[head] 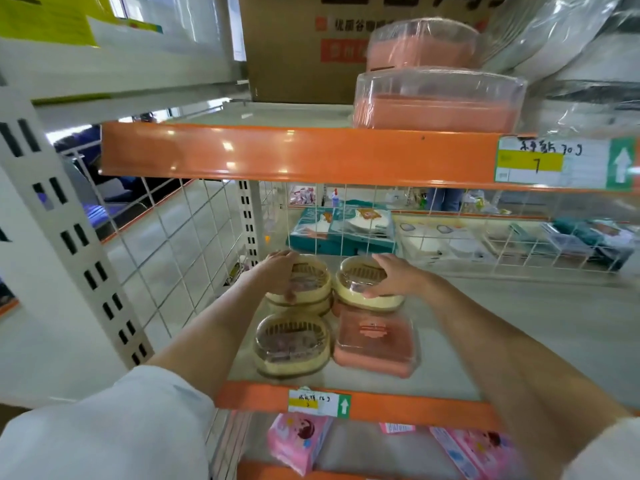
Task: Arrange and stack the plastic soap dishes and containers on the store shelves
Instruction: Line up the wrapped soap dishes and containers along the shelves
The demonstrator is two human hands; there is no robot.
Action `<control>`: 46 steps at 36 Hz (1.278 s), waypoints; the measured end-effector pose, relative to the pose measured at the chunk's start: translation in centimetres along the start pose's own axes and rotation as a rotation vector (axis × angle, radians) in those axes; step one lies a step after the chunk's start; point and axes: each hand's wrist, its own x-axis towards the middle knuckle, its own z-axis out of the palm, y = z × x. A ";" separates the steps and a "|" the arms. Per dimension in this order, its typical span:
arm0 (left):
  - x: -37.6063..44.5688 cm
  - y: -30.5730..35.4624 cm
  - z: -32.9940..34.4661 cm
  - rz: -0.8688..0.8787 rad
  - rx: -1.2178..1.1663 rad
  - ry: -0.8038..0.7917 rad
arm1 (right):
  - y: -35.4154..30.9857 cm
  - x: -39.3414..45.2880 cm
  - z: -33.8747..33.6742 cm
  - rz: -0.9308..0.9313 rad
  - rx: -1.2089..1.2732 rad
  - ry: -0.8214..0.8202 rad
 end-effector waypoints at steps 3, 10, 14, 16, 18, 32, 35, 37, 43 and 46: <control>0.1 0.1 0.1 0.030 0.069 -0.003 | 0.0 0.3 0.0 0.010 -0.043 -0.016; -1.4 0.7 0.4 0.044 0.136 0.060 | 0.0 -1.4 -0.2 0.057 -0.168 0.001; -2.1 1.5 0.5 0.079 0.148 0.072 | -0.2 -3.0 -0.4 0.048 -0.185 0.077; -3.0 2.4 0.2 0.084 0.148 0.102 | -0.4 -4.1 -0.5 0.023 -0.241 0.114; -3.8 3.1 -0.2 0.107 0.149 0.142 | -0.7 -5.2 -0.5 -0.011 -0.284 0.099; -13.4 11.7 -3.4 0.139 0.056 0.031 | -2.7 -17.7 -2.4 -0.198 -0.259 0.014; -15.9 13.9 -4.2 0.155 0.038 0.032 | -2.9 -21.3 -3.6 -0.219 -0.261 0.035; -17.4 15.5 -4.9 0.185 0.018 0.036 | -2.9 -23.6 -4.3 -0.229 -0.232 0.041; -21.6 19.6 -7.9 0.298 -0.048 0.130 | -2.5 -29.5 -6.2 -0.255 -0.212 0.132; -23.3 21.2 -10.1 0.348 -0.109 0.246 | -2.4 -31.8 -8.1 -0.266 -0.246 0.211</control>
